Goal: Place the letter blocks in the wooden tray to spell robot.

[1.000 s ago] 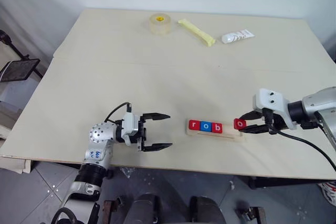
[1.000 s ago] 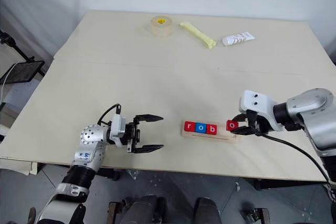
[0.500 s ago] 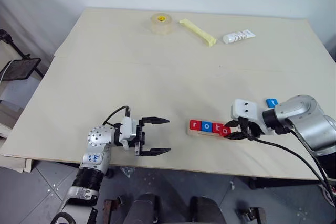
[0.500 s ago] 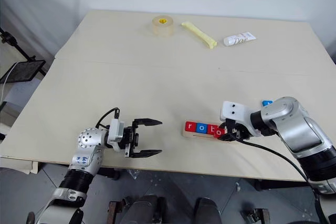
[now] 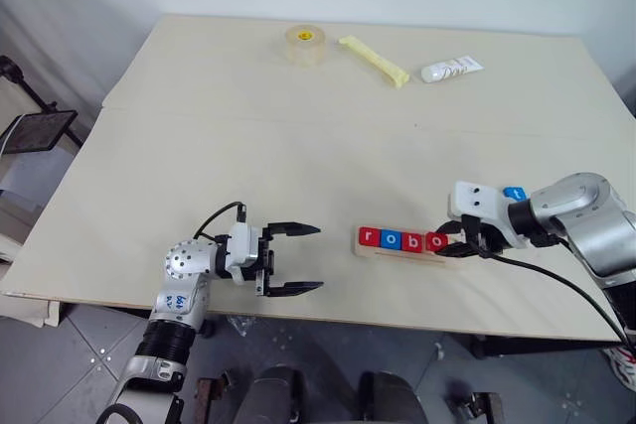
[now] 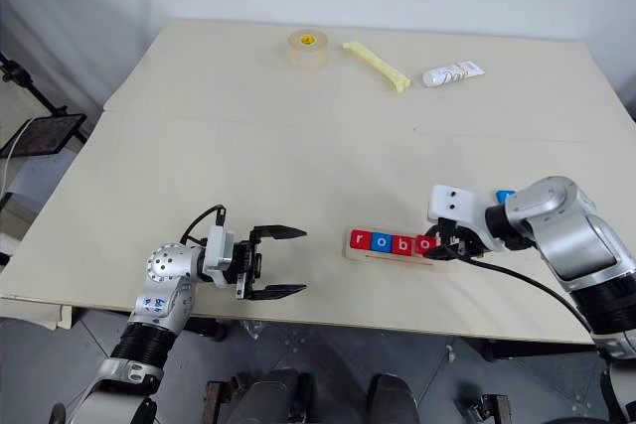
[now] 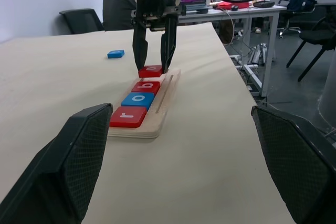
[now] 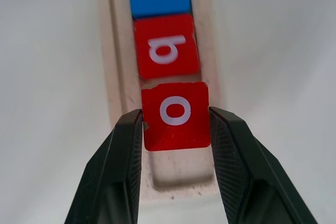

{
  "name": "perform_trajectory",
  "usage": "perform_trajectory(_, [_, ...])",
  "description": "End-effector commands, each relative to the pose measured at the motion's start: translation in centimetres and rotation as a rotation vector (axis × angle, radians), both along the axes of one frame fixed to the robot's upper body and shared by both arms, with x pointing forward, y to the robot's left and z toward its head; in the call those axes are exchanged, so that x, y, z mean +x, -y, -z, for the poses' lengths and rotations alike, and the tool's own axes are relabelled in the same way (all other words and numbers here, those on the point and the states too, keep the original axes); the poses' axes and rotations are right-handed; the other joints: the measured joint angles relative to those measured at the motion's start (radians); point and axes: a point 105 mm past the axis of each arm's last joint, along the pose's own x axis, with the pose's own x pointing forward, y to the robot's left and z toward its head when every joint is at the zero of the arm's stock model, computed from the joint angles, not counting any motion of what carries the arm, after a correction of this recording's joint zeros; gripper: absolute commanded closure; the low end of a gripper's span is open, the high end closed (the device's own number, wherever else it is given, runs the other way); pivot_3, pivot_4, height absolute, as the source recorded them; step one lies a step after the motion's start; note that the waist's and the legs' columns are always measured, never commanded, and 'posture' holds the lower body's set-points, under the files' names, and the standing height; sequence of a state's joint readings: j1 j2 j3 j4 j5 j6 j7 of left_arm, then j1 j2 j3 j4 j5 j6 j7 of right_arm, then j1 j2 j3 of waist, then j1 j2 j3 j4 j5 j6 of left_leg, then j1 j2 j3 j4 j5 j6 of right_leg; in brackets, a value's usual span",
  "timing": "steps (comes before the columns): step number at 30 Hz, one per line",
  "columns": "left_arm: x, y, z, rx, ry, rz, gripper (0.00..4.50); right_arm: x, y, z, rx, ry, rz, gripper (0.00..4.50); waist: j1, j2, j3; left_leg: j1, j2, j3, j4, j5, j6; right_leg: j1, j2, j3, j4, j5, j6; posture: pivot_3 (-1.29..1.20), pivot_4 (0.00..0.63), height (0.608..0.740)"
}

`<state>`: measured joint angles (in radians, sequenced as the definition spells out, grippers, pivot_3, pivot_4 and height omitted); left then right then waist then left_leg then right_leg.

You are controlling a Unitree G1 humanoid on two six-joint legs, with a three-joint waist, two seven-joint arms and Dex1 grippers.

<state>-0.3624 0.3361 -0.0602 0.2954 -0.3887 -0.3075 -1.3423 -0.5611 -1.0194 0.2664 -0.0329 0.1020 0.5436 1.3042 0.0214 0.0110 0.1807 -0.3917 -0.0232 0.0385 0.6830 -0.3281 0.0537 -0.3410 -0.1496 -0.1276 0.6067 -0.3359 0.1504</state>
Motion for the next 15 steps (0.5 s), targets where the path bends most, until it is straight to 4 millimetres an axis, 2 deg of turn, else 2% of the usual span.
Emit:
perform_trajectory(1, [0.0,0.1,-0.4,-0.009,0.018,0.005,0.0,0.1,0.2,-0.5,-0.003,0.028,-0.001,3.04,0.0,0.0,0.0,0.0,0.0,0.0,0.0,0.0,0.0,0.0,0.0,0.0,0.0,0.0,0.0,0.0,0.15,0.74])
perform_trajectory(8, [0.1,0.0,-0.5,-0.008,0.021,-0.001,0.0,0.2,-0.5,0.1,0.013,0.02,-0.014,3.04,0.0,0.0,0.0,0.0,0.0,0.0,0.0,0.0,0.0,0.0,0.0,0.0,0.0,0.0,0.0,0.0,0.15,0.74])
perform_trajectory(15, [0.3,0.0,-0.6,-0.005,0.022,-0.008,0.0,0.4,-1.0,-0.2,0.023,0.032,-0.018,0.69,0.0,0.0,0.0,0.0,0.0,0.0,0.0,0.0,0.0,0.0,0.0,0.0,0.0,0.0,0.0,0.0,0.15,0.74])
